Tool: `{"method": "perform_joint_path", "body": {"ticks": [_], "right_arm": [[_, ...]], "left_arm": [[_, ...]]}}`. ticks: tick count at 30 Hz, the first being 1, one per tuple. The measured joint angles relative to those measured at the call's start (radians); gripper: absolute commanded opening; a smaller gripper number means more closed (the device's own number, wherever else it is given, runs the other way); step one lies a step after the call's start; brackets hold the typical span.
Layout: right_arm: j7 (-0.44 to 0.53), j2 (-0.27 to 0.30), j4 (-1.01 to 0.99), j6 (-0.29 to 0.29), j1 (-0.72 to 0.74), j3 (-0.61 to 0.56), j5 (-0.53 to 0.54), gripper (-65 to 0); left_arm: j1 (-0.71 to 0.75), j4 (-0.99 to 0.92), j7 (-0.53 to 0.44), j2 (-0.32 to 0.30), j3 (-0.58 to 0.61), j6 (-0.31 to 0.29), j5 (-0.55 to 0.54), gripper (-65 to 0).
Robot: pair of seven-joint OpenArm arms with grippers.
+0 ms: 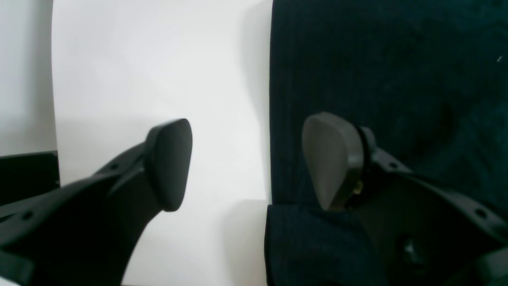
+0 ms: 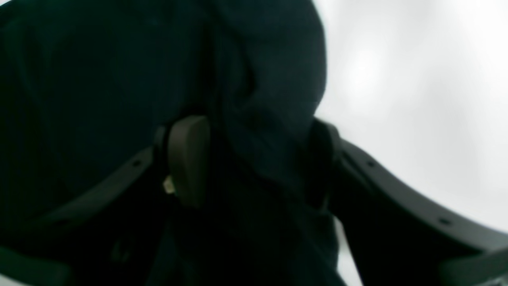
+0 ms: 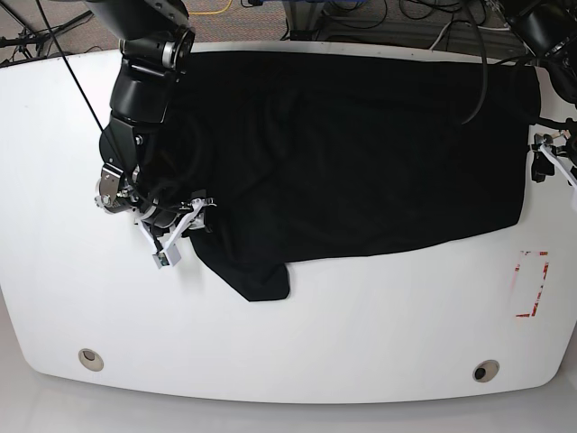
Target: Fold the T-shirt properly
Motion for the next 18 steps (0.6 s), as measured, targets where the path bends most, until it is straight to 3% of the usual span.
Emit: {"method": "perform_joint_path", "body": {"ticks": [7, 10, 16, 18], "right_arm": [[0.024, 0.0, 0.0, 0.0, 0.0, 0.0, -0.005, -31.9], [0.024, 0.002, 0.0, 0.0, 0.0, 0.0, -0.005, -40.3], [0.025, 0.011, 0.0, 0.0, 0.001, 0.0, -0.004, -64.0], [0.024, 0.018, 0.0, 0.0, 0.001, -0.002, -0.005, -65.0]], "left_arm": [[0.0, 0.0, 0.0, 0.0, 0.002, 0.0, 0.0, -21.1], [-0.006, 0.0, 0.001, 0.0, 0.005, 0.0, 0.0, -21.1], [-0.054, -0.035, -0.005, -0.002, 0.006, 0.005, 0.0, -20.8], [-0.078, -0.068, -0.011, -0.002, 0.007, 0.008, 0.0, -20.6]]}}
